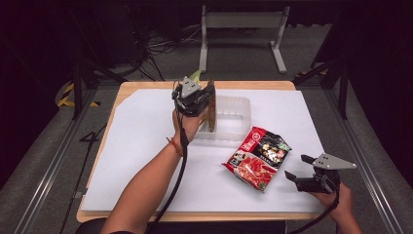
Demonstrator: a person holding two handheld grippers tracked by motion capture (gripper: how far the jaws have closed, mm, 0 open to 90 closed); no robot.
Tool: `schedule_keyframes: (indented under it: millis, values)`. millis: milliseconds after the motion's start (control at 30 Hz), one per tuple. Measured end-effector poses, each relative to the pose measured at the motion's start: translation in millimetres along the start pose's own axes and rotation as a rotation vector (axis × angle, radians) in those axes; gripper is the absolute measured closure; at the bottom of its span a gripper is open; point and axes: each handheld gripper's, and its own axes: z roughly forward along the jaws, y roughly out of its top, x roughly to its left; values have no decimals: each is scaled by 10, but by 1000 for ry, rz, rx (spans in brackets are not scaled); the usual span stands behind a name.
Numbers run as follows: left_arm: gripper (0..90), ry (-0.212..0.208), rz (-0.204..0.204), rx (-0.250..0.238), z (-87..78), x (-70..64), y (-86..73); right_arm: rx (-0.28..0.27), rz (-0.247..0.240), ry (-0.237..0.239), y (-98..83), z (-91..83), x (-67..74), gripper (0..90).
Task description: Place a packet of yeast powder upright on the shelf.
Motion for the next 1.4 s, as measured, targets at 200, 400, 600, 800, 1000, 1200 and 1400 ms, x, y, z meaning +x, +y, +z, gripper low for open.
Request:
schedule_keyframes:
  millis: [200, 400, 600, 800, 1000, 1200, 1400]
  values:
    - [852, -37, 28, 14, -52, -12, -40, 0, -1, 1, 4, 2, 8, 133]
    - [848, -58, 35, 21, -100, 12, -97, -1, -4, -2, 5, -2, 7, 133]
    - [846, -76, 57, 31, -134, 10, -123, 1, -4, -1, 7, 3, 13, 133]
    - [846, -93, 77, 45, -172, 22, -153, 1, -2, 2, 6, 10, 9, 133]
    - [846, -103, 99, 53, -181, 23, -177, 2, -4, -1, 6, 10, 9, 134]
    - [845, -113, 102, 53, -192, 29, -194, 5, -7, -3, 5, 11, 11, 134]
    - [838, -117, 120, 59, -240, 53, -203, 7, -8, -4, 4, 11, 12, 134]
